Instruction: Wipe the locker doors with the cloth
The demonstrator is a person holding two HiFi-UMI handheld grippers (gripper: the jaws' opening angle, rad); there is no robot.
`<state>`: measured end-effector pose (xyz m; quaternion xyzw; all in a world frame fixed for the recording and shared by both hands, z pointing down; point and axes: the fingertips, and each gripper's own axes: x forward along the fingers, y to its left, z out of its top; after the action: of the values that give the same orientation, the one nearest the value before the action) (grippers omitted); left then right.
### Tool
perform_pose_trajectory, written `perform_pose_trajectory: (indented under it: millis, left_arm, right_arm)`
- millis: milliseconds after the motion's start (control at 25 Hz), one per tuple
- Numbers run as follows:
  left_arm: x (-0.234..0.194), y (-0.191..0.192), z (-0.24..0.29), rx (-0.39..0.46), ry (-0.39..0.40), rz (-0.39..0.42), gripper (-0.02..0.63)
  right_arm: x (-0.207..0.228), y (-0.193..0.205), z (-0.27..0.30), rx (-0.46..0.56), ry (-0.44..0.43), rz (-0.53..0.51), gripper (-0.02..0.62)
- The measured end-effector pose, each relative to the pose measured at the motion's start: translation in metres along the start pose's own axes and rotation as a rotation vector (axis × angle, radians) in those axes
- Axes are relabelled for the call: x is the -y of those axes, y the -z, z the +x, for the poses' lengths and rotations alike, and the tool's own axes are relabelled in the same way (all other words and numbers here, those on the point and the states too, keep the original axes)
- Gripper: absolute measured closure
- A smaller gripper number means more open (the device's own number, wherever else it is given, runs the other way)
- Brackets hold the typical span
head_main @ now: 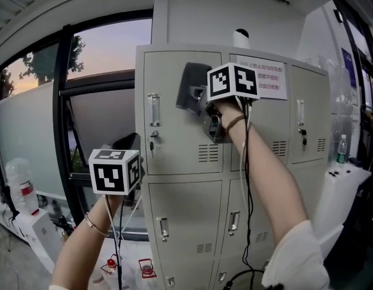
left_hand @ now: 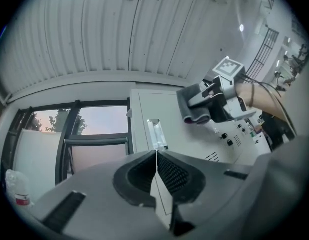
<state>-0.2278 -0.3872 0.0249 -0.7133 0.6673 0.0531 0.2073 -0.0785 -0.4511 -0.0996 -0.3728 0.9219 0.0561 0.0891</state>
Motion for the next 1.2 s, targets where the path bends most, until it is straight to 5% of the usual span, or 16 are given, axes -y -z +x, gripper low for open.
perform_pose_trajectory:
  millis: [600,1200]
  left_arm:
    - [-0.041,0.068,-0.017,-0.049,0.007,-0.101,0.595]
    - [-0.057,0.086,-0.020,-0.037,-0.003,-0.143,0.595]
  right_arm:
    - [-0.080,0.075,0.081,-0.121,-0.023,-0.080,0.523]
    - [-0.081,0.084,0.097,-0.177,0.060,-0.191,0.523]
